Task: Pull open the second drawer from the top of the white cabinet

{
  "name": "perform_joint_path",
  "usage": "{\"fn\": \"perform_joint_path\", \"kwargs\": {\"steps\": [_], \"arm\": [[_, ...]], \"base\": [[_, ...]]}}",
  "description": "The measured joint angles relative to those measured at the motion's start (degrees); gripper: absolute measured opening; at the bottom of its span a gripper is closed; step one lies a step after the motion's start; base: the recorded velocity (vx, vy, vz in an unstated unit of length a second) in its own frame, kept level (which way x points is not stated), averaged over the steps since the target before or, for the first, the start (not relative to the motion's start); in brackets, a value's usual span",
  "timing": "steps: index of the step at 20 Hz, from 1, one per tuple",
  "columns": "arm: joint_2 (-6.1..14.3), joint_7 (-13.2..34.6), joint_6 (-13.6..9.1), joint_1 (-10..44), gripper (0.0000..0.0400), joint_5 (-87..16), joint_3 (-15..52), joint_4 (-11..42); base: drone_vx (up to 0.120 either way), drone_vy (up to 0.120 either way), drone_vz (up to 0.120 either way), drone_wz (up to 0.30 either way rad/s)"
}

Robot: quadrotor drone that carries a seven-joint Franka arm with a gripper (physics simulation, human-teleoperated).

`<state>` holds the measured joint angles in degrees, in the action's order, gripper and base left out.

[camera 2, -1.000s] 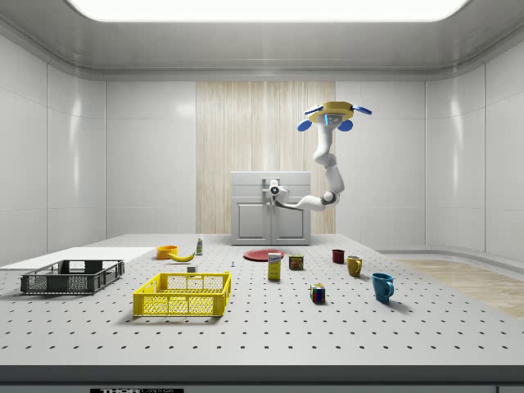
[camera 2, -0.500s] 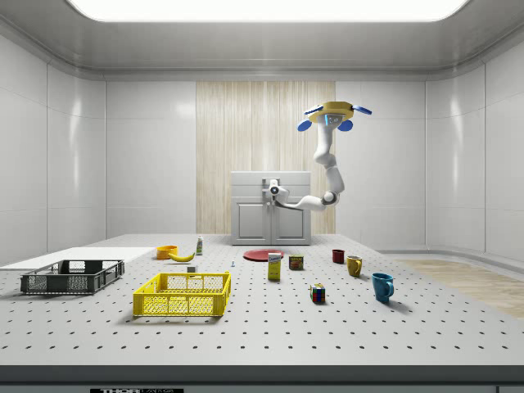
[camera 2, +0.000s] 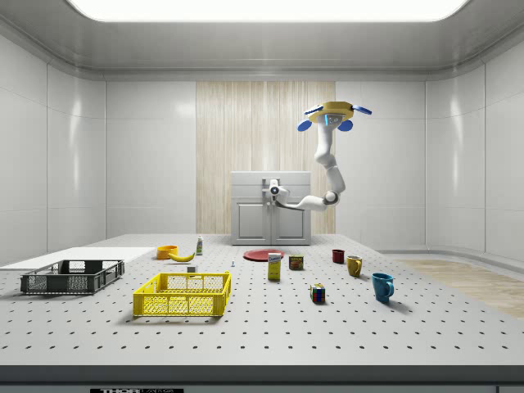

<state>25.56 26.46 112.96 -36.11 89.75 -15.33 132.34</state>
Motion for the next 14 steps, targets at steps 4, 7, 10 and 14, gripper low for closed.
{"fn": "perform_joint_path", "kwargs": {"steps": [4,7,10,14], "arm": [[0.9,2.7,-1.2,1.4,0.0199,-1.7,-0.2,0.1],[1.3,0.0,-2.5,2.3,0.017,-2.0,-0.8,0.9],[2.0,0.8,-3.1,3.0,0.0215,-4.1,-1.4,0.9],[2.4,0.9,-4.6,3.9,0.0163,-3.8,-2.2,1.6]], "base": [[0.0,0.0,0.0,0.0],[0.0,0.0,0.0,0.0],[0.0,0.0,0.0,0.0],[0.0,0.0,0.0,0.0]]}}
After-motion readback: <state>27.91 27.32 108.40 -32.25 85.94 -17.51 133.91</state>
